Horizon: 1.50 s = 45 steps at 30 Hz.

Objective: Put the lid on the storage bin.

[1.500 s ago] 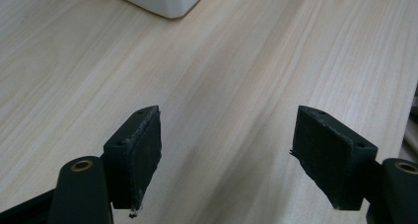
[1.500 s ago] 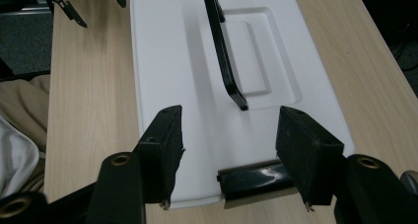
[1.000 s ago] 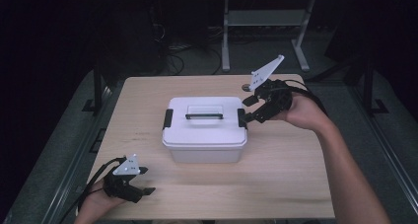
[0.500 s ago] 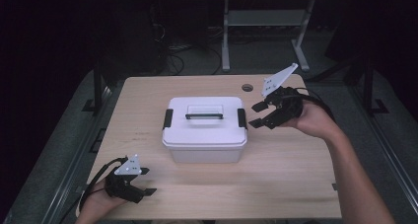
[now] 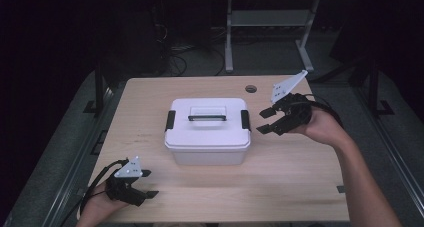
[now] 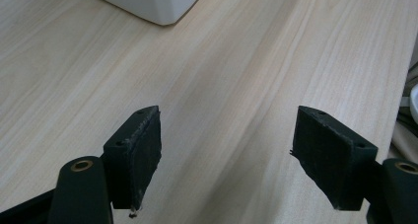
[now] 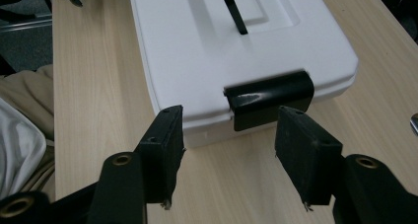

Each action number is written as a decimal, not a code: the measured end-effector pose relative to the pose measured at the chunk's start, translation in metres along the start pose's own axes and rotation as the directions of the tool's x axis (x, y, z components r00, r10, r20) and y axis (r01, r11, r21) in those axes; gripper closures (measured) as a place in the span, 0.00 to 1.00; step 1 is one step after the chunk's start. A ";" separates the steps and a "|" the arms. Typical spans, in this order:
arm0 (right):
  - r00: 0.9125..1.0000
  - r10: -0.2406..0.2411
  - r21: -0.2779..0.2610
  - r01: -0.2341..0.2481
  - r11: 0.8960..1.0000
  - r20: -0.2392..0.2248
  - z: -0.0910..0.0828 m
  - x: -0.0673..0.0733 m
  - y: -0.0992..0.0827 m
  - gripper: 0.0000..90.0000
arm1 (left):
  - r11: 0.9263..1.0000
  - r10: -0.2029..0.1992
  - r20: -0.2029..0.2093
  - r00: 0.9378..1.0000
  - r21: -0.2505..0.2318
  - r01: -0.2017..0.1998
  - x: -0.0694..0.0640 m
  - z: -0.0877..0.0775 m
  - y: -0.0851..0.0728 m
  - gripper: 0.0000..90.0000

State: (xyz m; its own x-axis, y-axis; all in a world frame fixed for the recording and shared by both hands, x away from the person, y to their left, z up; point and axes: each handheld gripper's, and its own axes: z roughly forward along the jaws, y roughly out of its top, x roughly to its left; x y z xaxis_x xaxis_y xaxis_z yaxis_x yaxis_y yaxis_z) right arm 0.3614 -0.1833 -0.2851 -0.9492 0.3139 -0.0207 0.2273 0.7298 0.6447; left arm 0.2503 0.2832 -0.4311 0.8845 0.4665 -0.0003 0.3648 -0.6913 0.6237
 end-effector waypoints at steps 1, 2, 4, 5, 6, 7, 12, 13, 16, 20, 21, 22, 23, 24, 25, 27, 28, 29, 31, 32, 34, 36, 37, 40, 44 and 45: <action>1.000 -0.001 0.003 0.001 1.000 -0.001 0.000 0.000 -0.002 0.48 | 1.000 0.001 0.000 1.000 0.002 -0.001 0.000 0.000 0.000 0.30; 1.000 0.000 0.001 0.000 1.000 -0.001 0.001 0.000 -0.004 0.48 | 1.000 0.002 0.001 1.000 0.005 -0.002 0.000 0.000 0.000 0.30; 1.000 0.006 0.004 -0.006 1.000 -0.001 0.001 0.000 -0.007 0.48 | 1.000 0.001 0.001 1.000 0.007 -0.001 0.000 0.001 0.000 0.30; 1.000 0.006 0.001 -0.006 1.000 -0.001 0.001 0.000 -0.008 0.48 | 1.000 0.000 0.001 1.000 0.007 0.000 0.000 0.001 0.000 0.30; 1.000 0.011 0.001 -0.011 1.000 -0.002 0.001 0.001 -0.009 0.48 | 1.000 0.000 0.002 1.000 0.007 0.000 0.000 0.001 0.000 0.30; 1.000 0.008 0.002 -0.008 1.000 -0.002 0.001 0.001 -0.010 0.48 | 1.000 0.001 0.001 1.000 0.007 -0.001 0.000 0.001 0.000 0.30; 1.000 0.011 -0.003 -0.011 1.000 -0.004 0.001 0.001 -0.014 0.48 | 1.000 0.000 0.001 1.000 0.009 0.000 0.000 0.001 -0.001 0.30; 1.000 0.016 -0.003 -0.016 1.000 -0.005 0.001 0.002 -0.015 0.48 | 1.000 0.000 0.001 1.000 0.008 0.000 0.000 0.001 -0.001 0.30; 1.000 0.021 -0.002 -0.021 1.000 -0.005 0.001 0.002 -0.017 0.48 | 1.000 -0.001 -0.001 1.000 0.008 0.001 0.000 0.001 -0.001 0.30; 1.000 0.021 -0.007 -0.021 1.000 -0.002 0.001 0.002 -0.021 0.48 | 1.000 -0.001 -0.002 1.000 0.007 0.001 0.001 0.000 -0.001 0.30; 1.000 0.024 -0.005 -0.024 1.000 -0.001 0.001 0.003 -0.022 0.48 | 1.000 -0.001 -0.002 1.000 0.008 0.001 0.001 0.000 -0.001 0.30; 1.000 0.025 -0.005 -0.025 1.000 -0.002 0.001 0.003 -0.023 0.48 | 1.000 -0.001 -0.002 1.000 0.008 0.001 0.001 0.001 -0.001 0.30; 1.000 0.028 -0.004 -0.028 1.000 -0.001 0.001 0.003 -0.024 0.48 | 1.000 -0.001 -0.002 1.000 0.008 0.001 0.001 0.001 -0.001 0.30; 1.000 0.030 -0.005 -0.030 1.000 -0.002 0.001 0.003 -0.025 0.48 | 1.000 -0.001 -0.002 1.000 0.008 0.001 0.001 0.000 -0.001 0.30; 0.999 0.033 -0.006 -0.033 0.999 -0.002 0.001 0.003 -0.027 0.48 | 1.000 -0.002 -0.002 1.000 0.007 0.002 0.001 0.000 -0.001 0.30; 0.999 0.034 -0.008 -0.034 0.999 -0.001 0.001 0.004 -0.030 0.48 | 1.000 -0.002 -0.004 1.000 0.006 0.002 0.001 0.000 -0.001 0.30; 0.999 0.037 -0.005 -0.037 0.999 -0.001 0.001 0.004 -0.031 0.48 | 1.000 -0.002 -0.005 1.000 0.006 0.002 0.001 0.000 -0.001 0.30; 0.999 0.038 -0.005 -0.038 0.999 0.001 0.001 0.004 -0.033 0.48 | 1.000 -0.002 -0.005 1.000 0.005 0.002 0.001 0.000 -0.001 0.30; 0.999 0.041 -0.003 -0.041 0.999 0.002 0.001 0.005 -0.036 0.48 | 1.000 -0.002 -0.006 1.000 0.005 0.002 0.001 0.000 -0.001 0.30; 0.999 0.041 -0.003 -0.041 0.999 0.001 0.001 0.005 -0.037 0.48 | 1.000 -0.003 -0.005 1.000 0.005 0.003 0.001 0.000 -0.001 0.30; 0.999 0.045 -0.004 -0.045 0.999 0.002 0.001 0.005 -0.040 0.48 | 1.000 -0.004 -0.005 1.000 0.007 0.004 0.001 0.000 -0.001 0.30; 0.999 0.046 -0.005 -0.046 0.999 0.004 0.001 0.006 -0.043 0.48 | 1.000 -0.004 -0.004 1.000 0.008 0.004 0.001 0.001 -0.001 0.30; 0.999 0.046 -0.006 -0.046 0.999 0.004 0.002 0.006 -0.045 0.48 | 1.000 -0.003 -0.004 1.000 0.009 0.003 0.001 0.001 -0.001 0.30; 0.999 0.051 -0.003 -0.051 0.999 0.001 0.003 0.006 -0.049 0.48 | 1.000 -0.003 -0.005 1.000 0.008 0.004 0.001 0.001 -0.001 0.30; 0.998 0.055 -0.001 -0.055 0.998 0.002 0.005 0.007 -0.054 0.48 | 1.000 -0.006 -0.008 1.000 0.002 0.006 0.001 0.001 -0.001 0.30; 0.998 0.058 0.003 -0.058 0.998 0.003 0.005 0.007 -0.055 0.48 | 1.000 -0.006 -0.008 1.000 0.002 0.006 0.001 0.001 -0.001 0.30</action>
State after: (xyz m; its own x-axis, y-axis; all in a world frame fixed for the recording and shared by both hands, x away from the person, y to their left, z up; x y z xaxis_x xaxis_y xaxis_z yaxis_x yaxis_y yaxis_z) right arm 0.3430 -0.2185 -0.3246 -0.9340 0.3570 0.0144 0.2822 0.7122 0.6427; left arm 0.2512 0.2840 -0.4322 0.8803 0.4745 0.0022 0.3703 -0.6899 0.6220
